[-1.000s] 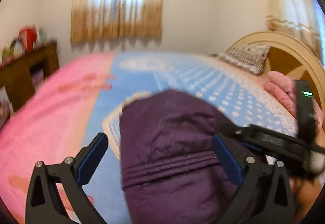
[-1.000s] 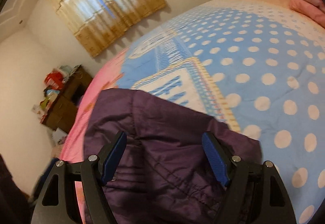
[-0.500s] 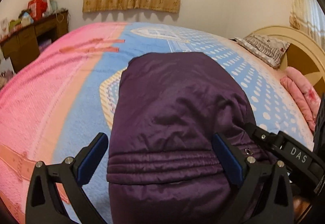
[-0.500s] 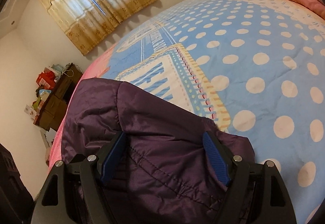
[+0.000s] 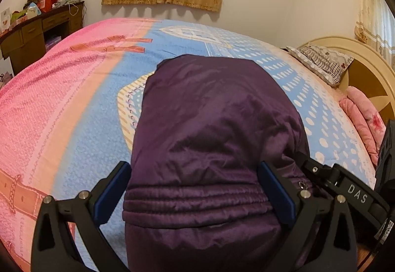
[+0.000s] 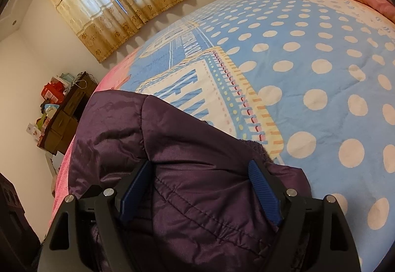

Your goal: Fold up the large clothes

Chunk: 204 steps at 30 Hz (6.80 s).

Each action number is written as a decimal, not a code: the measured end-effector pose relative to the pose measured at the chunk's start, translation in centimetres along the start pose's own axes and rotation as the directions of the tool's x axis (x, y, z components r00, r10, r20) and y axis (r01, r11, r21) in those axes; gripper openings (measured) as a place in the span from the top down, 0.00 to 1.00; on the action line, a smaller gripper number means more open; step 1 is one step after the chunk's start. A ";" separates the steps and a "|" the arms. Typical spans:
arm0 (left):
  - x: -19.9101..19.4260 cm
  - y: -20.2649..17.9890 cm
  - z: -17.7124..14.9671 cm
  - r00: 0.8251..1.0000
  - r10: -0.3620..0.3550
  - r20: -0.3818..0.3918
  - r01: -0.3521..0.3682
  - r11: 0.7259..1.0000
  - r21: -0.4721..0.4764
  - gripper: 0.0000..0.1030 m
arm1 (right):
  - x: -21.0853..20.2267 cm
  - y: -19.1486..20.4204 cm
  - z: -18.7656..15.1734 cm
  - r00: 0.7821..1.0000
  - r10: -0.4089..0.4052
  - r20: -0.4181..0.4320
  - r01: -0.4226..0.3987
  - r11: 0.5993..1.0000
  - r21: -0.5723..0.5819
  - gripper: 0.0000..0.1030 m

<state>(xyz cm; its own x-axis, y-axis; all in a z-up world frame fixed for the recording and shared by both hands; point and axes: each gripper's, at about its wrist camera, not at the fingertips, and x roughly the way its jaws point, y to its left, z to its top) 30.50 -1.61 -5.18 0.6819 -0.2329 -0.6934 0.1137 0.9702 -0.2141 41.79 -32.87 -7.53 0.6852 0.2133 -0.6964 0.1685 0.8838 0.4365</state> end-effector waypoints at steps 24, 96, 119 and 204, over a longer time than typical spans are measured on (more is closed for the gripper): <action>1.0 1.0 -0.1 0.999 -0.033 -0.028 0.033 0.999 -0.029 0.00 | 0.6 0.4 0.3 0.999 -0.030 -0.019 0.030 0.999 -0.028 0.19; -14.6 14.2 -5.4 0.990 -0.123 0.062 0.126 0.991 -0.048 0.01 | 1.8 16.4 -11.3 0.606 0.683 -0.409 -0.748 0.664 0.000 0.52; -16.3 22.2 -8.5 0.996 0.021 0.086 0.000 0.971 -0.237 0.01 | 7.3 32.6 -17.9 0.491 0.619 -0.613 -0.804 0.594 -0.044 0.52; -30.0 22.0 -11.9 0.897 0.266 0.354 -0.262 0.963 -0.062 0.00 | -22.8 30.5 -23.6 0.858 0.510 -0.058 -0.414 0.620 -0.667 0.25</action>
<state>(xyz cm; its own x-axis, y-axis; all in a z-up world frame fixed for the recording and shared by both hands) 3.96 25.93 2.73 0.8973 0.0733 -0.4352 -0.1135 0.9913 -0.0671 14.56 -0.98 8.22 0.6328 0.6580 -0.4082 -0.6513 0.7374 0.1790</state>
